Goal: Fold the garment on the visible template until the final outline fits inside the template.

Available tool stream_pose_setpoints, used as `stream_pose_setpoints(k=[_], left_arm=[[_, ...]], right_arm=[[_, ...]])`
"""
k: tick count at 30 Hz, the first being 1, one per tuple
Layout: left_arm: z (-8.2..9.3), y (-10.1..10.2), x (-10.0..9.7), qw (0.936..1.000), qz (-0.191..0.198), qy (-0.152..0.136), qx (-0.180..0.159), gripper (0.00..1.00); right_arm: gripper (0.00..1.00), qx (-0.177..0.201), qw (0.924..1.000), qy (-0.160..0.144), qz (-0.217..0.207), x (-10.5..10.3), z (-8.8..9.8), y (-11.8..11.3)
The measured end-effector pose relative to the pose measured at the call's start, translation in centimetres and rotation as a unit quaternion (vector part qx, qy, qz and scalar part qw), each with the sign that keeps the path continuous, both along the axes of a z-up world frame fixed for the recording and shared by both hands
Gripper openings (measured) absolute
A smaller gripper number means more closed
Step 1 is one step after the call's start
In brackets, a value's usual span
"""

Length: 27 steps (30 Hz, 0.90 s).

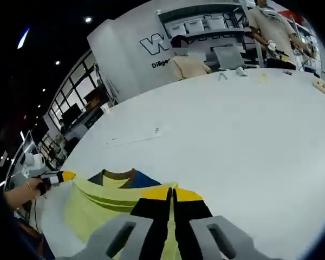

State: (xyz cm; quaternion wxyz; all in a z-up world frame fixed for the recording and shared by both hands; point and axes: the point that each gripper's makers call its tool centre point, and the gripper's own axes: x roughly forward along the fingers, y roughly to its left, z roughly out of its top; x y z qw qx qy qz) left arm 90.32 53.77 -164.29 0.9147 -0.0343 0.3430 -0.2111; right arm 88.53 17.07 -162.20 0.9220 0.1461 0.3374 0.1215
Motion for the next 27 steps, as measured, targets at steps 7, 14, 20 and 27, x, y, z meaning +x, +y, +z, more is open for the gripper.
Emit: stream_pose_setpoints(k=[7,14,20,27], left_arm=[[-0.5,0.8,0.1,0.9998,0.008,-0.001,0.016,0.01],[-0.5,2.2,-0.3,0.9971,-0.010,-0.015,0.074,0.12],[0.3,0.5,-1.1,0.9956,-0.056,-0.035,0.066,0.27],[-2.0,-0.6,-2.2,0.9903,-0.112,-0.014,0.081,0.32]], right_arm=[[0.00,-0.004,0.9998,0.016,-0.006,0.7,-1.7,-0.3],[0.10,-0.091,0.9950,0.019,0.038,-0.1,-2.5,-0.9],[0.14,-0.116,0.9893,0.019,0.086,-0.4,-3.4,-0.3],[0.18,-0.145,0.9800,0.032,0.133,-1.1,-4.8,0.5]])
